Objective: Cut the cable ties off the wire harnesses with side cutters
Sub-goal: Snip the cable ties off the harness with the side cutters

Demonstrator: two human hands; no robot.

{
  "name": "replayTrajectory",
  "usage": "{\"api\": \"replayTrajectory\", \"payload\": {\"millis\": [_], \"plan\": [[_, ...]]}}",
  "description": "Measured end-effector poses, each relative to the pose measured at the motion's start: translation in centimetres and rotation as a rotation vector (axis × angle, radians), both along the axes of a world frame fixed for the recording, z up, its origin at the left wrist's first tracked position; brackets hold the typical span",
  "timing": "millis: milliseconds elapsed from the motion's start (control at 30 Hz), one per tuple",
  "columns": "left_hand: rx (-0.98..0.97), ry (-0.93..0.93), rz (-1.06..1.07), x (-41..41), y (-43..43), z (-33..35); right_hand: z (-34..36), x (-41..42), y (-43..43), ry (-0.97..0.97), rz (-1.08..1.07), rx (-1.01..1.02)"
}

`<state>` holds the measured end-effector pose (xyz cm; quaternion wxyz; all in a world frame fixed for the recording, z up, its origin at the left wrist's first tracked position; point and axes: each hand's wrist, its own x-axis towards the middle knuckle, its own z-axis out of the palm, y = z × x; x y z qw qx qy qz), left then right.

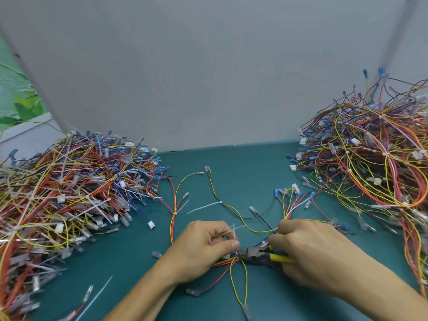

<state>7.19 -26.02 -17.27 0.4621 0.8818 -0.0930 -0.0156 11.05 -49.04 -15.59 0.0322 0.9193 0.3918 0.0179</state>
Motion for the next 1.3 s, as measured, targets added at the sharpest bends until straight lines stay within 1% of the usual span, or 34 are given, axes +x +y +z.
{"api": "replayTrajectory", "payload": {"millis": [300,533,600,667,733,767,800,867,900,1000,1100,1167,1200,1267,1300], "plan": [[-0.019,0.010,0.003,0.0,-0.1,0.0,0.2,-0.1,0.1,-0.003,0.018,0.011],[-0.067,0.015,-0.018,0.1,0.1,-0.4,0.3,-0.5,0.3,0.024,-0.010,-0.038],[-0.162,0.051,0.010,0.2,0.2,-0.4,0.3,-0.5,0.3,0.027,-0.030,-0.048],[-0.346,0.115,0.068,0.3,0.2,-0.3,0.5,-0.7,0.4,0.024,-0.046,-0.041],[-0.527,0.140,0.140,0.5,0.4,0.0,0.7,-1.0,0.7,-0.013,-0.033,0.013],[-0.614,0.150,0.181,0.7,0.6,0.4,0.8,-0.9,0.7,-0.062,-0.004,0.052],[-0.702,0.166,0.219,0.8,0.9,0.8,0.9,-1.0,0.6,-0.100,0.015,0.120],[-0.838,0.176,0.266,1.0,1.9,1.7,0.8,-1.2,0.8,-0.056,0.020,0.185],[-0.865,0.164,0.279,1.0,2.4,2.1,0.4,-1.3,0.9,-0.007,0.038,0.207],[-0.810,0.130,0.312,0.7,4.1,2.5,-0.9,-1.3,1.3,0.117,0.118,0.204],[-0.673,0.140,0.311,0.2,5.2,2.5,-0.7,-0.9,1.1,0.115,0.093,0.164],[-0.472,0.113,0.279,0.0,5.8,2.4,-0.3,-0.4,0.5,0.077,0.053,0.099],[-0.314,0.069,0.258,-0.1,6.1,2.4,0.1,-0.1,0.1,0.079,0.031,0.056],[-0.043,0.012,0.155,-0.3,6.0,2.7,0.8,0.6,-1.0,0.112,-0.014,-0.020],[0.029,0.016,0.084,-0.3,5.8,2.6,1.1,1.1,-1.7,0.135,-0.035,-0.049]]}}
